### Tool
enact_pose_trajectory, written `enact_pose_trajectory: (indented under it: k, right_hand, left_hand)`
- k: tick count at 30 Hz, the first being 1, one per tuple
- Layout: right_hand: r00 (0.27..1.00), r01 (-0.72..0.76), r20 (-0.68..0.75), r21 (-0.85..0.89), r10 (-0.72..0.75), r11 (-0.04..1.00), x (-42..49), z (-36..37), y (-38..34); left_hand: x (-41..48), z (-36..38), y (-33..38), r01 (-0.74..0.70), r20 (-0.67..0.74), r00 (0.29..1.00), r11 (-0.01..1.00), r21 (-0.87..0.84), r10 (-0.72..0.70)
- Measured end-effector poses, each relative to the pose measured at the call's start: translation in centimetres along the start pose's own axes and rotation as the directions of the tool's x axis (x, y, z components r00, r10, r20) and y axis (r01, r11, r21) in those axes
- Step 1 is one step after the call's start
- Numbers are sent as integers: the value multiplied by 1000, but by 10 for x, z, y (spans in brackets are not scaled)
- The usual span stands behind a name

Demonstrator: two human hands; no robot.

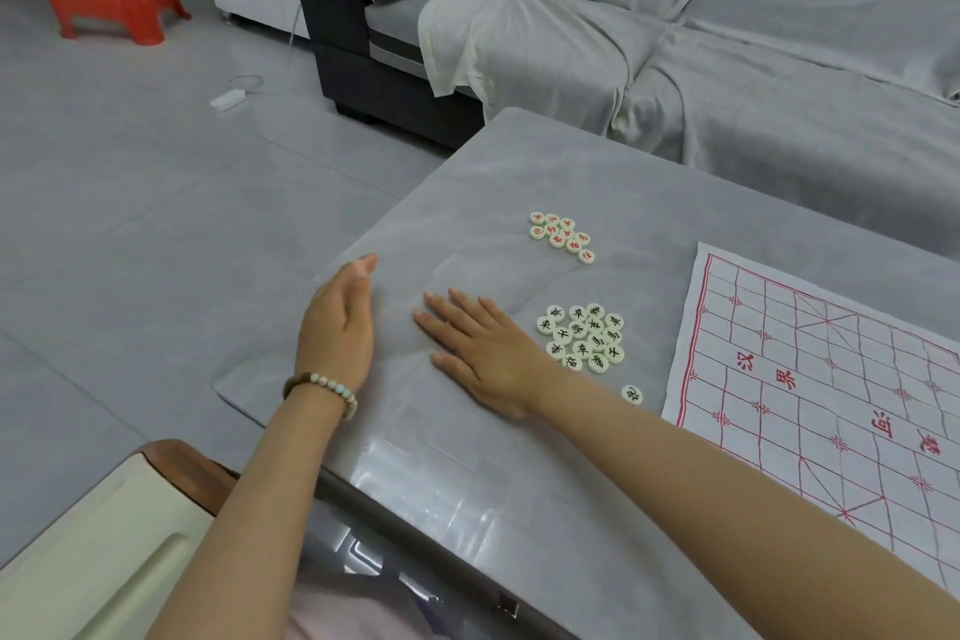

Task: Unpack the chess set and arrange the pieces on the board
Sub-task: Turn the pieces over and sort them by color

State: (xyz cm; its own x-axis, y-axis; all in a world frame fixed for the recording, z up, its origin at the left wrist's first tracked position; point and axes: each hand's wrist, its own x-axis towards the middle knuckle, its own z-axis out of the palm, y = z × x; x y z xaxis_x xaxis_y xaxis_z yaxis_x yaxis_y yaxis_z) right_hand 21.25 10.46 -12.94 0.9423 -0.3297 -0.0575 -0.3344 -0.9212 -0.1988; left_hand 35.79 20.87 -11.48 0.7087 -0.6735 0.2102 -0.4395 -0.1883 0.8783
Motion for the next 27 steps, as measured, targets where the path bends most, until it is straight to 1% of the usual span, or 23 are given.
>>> enact_pose_trajectory:
  k: [4, 6, 8, 13, 15, 17, 20, 21, 22, 23, 25, 26, 27]
  right_hand:
    - [998, -43, 36, 2, 43, 999, 36, -10, 20]
    - [996, -80, 47, -2, 80, 997, 51, -16, 34]
    - [990, -134, 41, -7, 134, 991, 60, -21, 52]
    - [970, -244, 4, -65, 244, 968, 58, -30, 100]
    - [966, -259, -5, -77, 260, 963, 53, -32, 114]
    - [962, -272, -9, -75, 272, 959, 47, -33, 123]
    - [967, -256, -4, -66, 256, 965, 38, -35, 132]
    - [970, -241, -17, -36, 241, 970, 33, -37, 133]
    - [972, -229, -53, 33, 231, 973, 25, -39, 132]
    - [965, -220, -113, 140, 236, 965, 15, -43, 128]
    - [921, -210, -233, 379, 313, 901, -12, -48, 116]
    - [893, -224, -250, 473, 373, 852, -28, -50, 108]
    - [871, -255, -232, 541, 433, 802, -44, -49, 99]
  left_hand:
    - [6, 12, 2, -17, 8, 1000, 1000, 6, 17]
    - [10, 19, 3, -33, 34, 999, 999, 34, 32]
    - [14, 27, 2, -59, 71, 996, 996, 71, 54]
    - [19, 47, 5, -84, 140, 988, 993, 89, 71]
    - [19, 54, 4, -108, 218, 973, 984, 144, 75]
    - [19, 60, 2, -167, 303, 948, 961, 222, 95]
    - [21, 65, -1, -215, 327, 938, 934, 284, 116]
    - [22, 67, -1, -212, 323, 940, 934, 287, 114]
    - [22, 68, 0, -211, 322, 940, 935, 284, 114]
    - [21, 68, 1, -212, 327, 938, 937, 277, 115]
    - [19, 71, 6, -216, 336, 933, 947, 240, 127]
    - [18, 72, 8, -215, 336, 932, 952, 217, 134]
    - [17, 75, 11, -218, 334, 932, 955, 200, 143]
